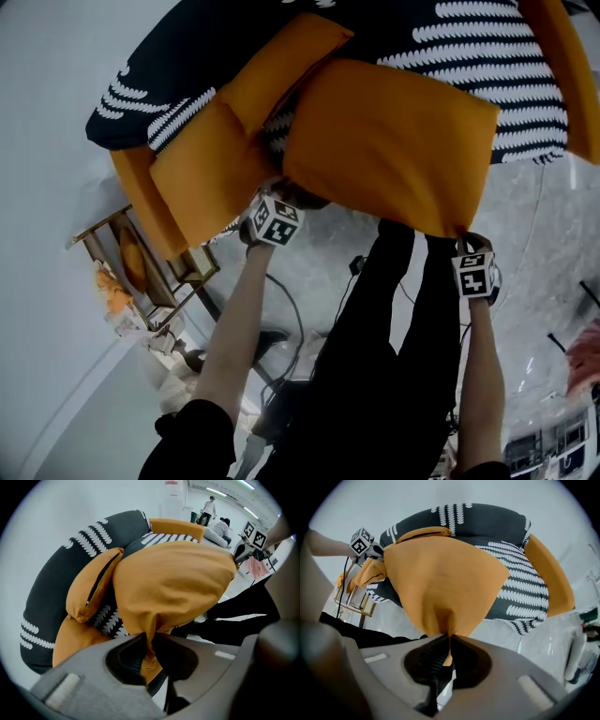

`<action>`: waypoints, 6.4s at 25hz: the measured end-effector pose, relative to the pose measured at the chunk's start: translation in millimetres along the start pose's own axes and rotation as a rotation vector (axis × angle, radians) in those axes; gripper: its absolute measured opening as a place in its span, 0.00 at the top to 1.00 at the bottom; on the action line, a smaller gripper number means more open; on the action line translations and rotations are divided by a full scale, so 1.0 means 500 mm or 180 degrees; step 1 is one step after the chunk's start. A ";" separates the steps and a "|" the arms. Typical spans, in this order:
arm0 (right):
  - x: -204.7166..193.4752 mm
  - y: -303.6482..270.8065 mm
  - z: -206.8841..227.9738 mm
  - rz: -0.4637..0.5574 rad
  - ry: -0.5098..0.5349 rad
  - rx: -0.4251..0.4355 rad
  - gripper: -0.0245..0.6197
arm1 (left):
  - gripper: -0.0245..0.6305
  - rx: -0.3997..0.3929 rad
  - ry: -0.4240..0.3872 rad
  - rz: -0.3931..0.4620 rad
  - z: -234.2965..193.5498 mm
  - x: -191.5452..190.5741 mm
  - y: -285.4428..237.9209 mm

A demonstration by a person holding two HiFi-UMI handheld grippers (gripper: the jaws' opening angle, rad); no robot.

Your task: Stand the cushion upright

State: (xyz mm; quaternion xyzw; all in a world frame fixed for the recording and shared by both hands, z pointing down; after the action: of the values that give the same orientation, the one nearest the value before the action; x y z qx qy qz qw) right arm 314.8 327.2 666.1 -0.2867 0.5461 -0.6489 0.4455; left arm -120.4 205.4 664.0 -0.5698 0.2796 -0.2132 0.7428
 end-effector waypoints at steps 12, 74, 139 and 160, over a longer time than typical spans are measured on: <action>0.117 0.240 0.089 0.0453 0.0006 -0.0269 0.94 | 0.88 0.0095 0.0566 0.0304 -0.051 0.115 0.158; 0.762 0.576 0.874 0.0887 0.0588 -0.0300 0.95 | 0.90 -0.0148 0.1198 0.0324 -0.188 0.878 0.241; 0.996 0.623 0.840 0.1805 0.1114 -0.0862 0.69 | 0.56 0.0714 0.1334 0.0847 -0.403 0.934 0.262; 0.899 0.534 0.406 0.1643 0.1967 -0.0081 0.69 | 0.56 0.0678 0.1991 0.0732 -0.234 0.598 0.323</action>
State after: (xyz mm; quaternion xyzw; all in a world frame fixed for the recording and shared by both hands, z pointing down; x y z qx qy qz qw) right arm 362.9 -167.4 405.8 0.0629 0.7164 -0.5645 0.4051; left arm 27.5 -27.9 433.7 -0.3610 0.5321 -0.3203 0.6957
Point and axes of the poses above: the fingertips, and each gripper's own axes: y backward along the fingers, z to its right, x out of its top, the point moved 4 cm from there along y, backward along the fingers, and after that the axes turned 6 degrees about x, right-handed, at the moved point
